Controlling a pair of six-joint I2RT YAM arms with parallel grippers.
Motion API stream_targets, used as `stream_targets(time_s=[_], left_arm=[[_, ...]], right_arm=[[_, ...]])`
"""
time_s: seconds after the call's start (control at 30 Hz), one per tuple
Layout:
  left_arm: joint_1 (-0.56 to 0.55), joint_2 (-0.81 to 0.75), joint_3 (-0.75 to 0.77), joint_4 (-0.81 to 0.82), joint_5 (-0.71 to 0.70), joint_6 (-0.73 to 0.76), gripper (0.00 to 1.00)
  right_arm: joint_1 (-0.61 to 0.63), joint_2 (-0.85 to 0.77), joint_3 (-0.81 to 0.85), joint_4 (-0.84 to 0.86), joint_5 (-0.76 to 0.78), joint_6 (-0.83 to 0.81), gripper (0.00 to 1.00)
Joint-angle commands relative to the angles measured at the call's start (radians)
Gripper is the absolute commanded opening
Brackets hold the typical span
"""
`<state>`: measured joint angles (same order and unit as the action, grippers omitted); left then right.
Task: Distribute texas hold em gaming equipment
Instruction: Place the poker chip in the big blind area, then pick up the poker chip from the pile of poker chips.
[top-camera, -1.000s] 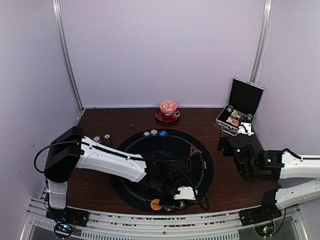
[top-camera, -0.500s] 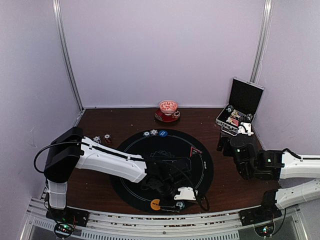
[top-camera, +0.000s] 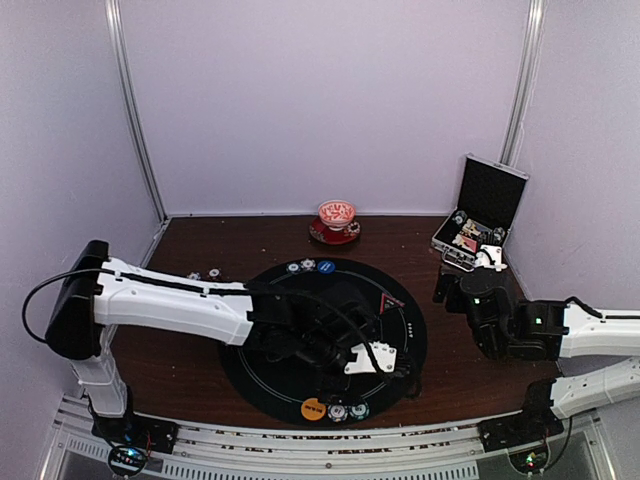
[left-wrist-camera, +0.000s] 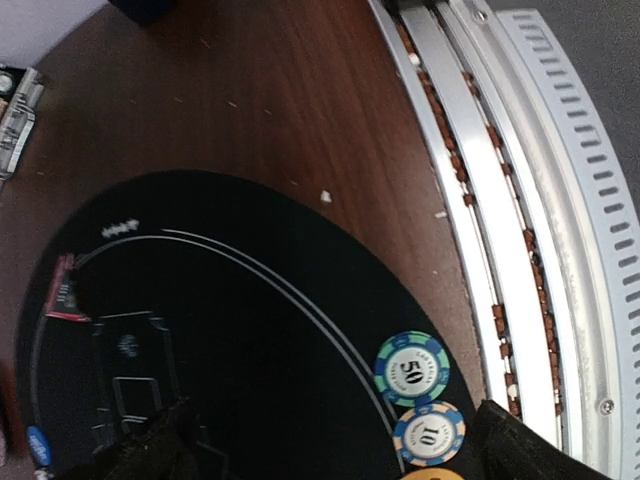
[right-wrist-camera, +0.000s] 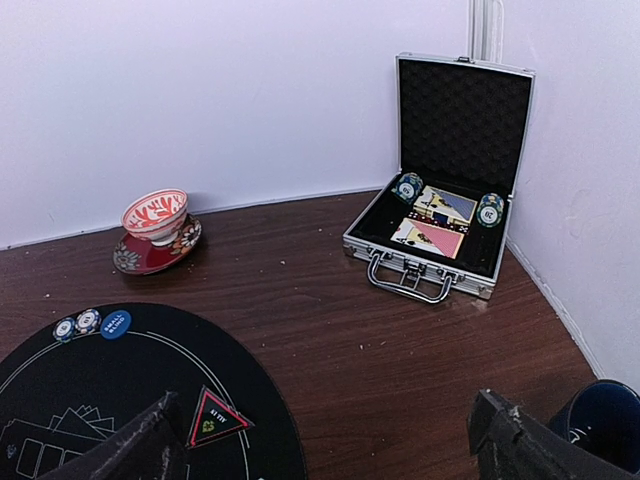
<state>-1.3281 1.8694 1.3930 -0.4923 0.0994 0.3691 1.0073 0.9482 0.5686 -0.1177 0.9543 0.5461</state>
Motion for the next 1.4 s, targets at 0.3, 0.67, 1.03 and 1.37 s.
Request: stream_targets(time_s=[0.3, 0.67, 1.03, 1.37], left_arm=[[0.329, -0.22, -0.11, 0.038, -0.188, 0.034, 0.98], [0.73, -0.401, -0.242, -0.018, -0.105, -0.037, 0.98], [1.084, -0.426, -0.411, 0.06, 0.039, -0.027, 0.98], [1.171, -0.292, -0.413, 0.093, 0.123, -0.025, 0.97]], right_arm=[[-0.007, 0.008, -0.002, 0.0, -0.02, -0.016, 1.0], [-0.006, 0.018, 0.003, 0.007, -0.049, -0.026, 1.0], [-0.006, 0.031, 0.005, 0.011, -0.072, -0.035, 1.0], [-0.007, 0.038, 0.012, 0.007, -0.081, -0.035, 1.0]])
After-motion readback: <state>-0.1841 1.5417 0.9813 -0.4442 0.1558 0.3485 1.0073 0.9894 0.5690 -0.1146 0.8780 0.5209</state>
